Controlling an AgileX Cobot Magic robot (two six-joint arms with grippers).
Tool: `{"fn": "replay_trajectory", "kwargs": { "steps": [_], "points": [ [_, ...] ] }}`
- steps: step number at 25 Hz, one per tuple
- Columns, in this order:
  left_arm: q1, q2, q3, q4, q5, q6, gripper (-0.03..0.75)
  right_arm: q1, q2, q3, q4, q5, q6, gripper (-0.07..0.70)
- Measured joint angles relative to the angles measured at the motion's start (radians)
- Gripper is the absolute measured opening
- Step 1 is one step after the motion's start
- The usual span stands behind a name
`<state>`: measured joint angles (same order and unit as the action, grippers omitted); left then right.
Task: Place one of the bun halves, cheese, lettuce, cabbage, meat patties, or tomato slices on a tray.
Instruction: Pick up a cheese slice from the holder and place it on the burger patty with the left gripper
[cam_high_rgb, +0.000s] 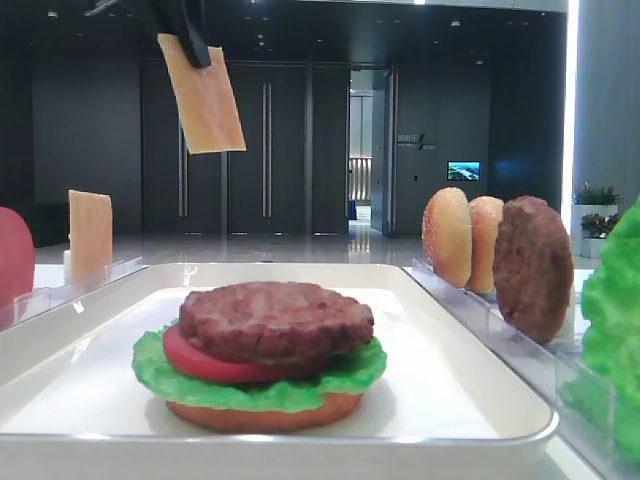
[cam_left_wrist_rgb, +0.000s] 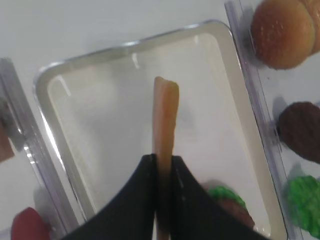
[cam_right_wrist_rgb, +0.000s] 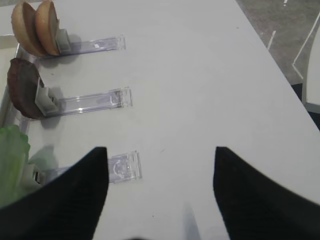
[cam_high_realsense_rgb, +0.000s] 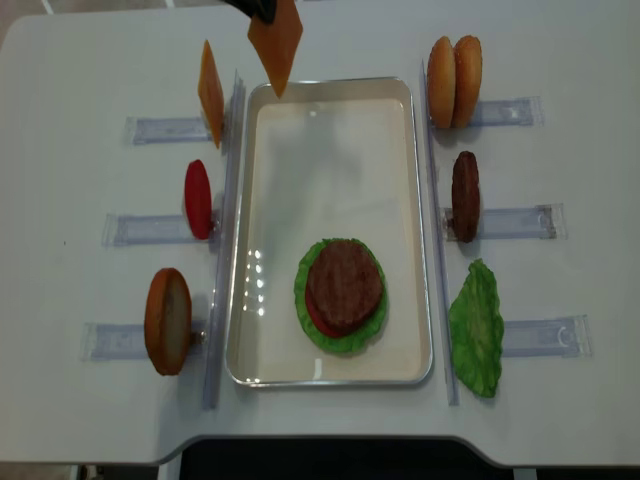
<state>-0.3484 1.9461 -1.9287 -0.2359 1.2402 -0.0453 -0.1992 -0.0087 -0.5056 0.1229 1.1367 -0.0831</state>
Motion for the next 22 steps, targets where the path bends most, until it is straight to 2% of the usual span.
{"fn": "replay_trajectory", "kwargs": {
  "steps": [3, 5, 11, 15, 18, 22],
  "points": [
    [0.000, -0.072, 0.140, -0.072, -0.014, 0.045, 0.034, 0.000, 0.000, 0.000, 0.000, 0.000, 0.000, 0.434],
    [0.000, -0.129, 0.251, -0.135, -0.077, 0.089, 0.034, 0.000, 0.000, 0.000, 0.000, 0.000, 0.000, 0.434],
    [-0.003, -0.324, 0.615, -0.357, -0.309, 0.235, 0.034, 0.000, 0.000, 0.000, 0.000, 0.000, 0.000, 0.434],
    [-0.011, -0.443, 0.815, -0.541, -0.431, 0.375, 0.034, 0.000, 0.000, 0.000, 0.000, 0.000, 0.000, 0.434],
    [-0.011, -0.504, 0.931, -0.675, -0.463, 0.503, 0.034, 0.000, 0.000, 0.000, 0.000, 0.000, 0.000, 0.434],
    [-0.011, -0.541, 1.051, -0.805, -0.470, 0.643, 0.034, 0.000, 0.000, 0.000, 0.000, 0.000, 0.000, 0.434]
  ]
}}
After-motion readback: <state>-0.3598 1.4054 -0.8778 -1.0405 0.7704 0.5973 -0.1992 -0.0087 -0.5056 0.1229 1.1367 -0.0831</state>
